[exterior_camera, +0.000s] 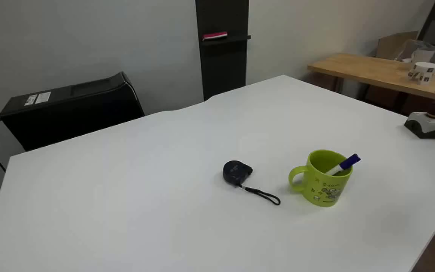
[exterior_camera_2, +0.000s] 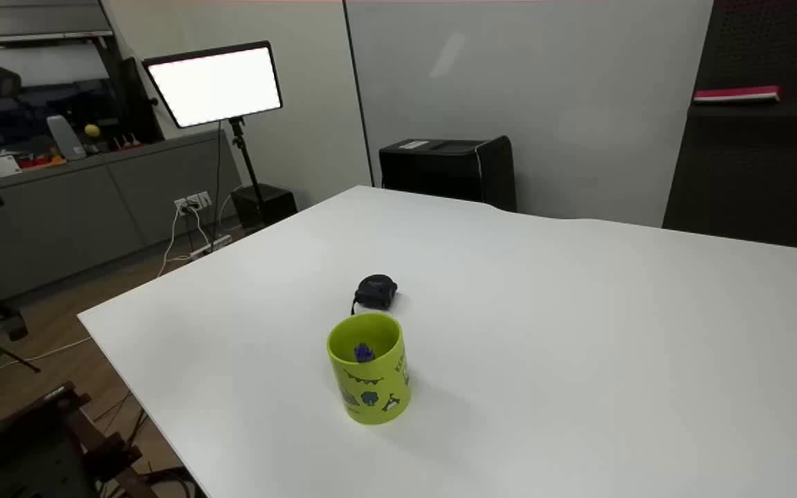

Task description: Pick the marker from the cup and put it on the table

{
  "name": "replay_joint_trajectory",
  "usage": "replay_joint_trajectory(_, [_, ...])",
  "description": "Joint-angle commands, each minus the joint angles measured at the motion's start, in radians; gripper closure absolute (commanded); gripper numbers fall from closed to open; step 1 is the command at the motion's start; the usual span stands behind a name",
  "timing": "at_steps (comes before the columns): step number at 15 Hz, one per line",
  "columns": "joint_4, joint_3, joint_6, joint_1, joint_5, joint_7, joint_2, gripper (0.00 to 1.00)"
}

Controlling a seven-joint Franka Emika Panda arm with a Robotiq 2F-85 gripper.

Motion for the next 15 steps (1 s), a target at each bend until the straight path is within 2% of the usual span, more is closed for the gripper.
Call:
replay_joint_trajectory(1, [0.002, -0.015, 0.000, 0.018, -0.012, 0.010, 0.004, 0.00])
replay_joint_trajectory(9, [-0.017, -0.005, 0.000, 0.009, -0.031, 0.021, 0.013, 0.00])
replay_joint_trajectory(15, [-0.144, -0.004, 0.012, 0.009, -0.038, 0.048, 0.045, 0.00])
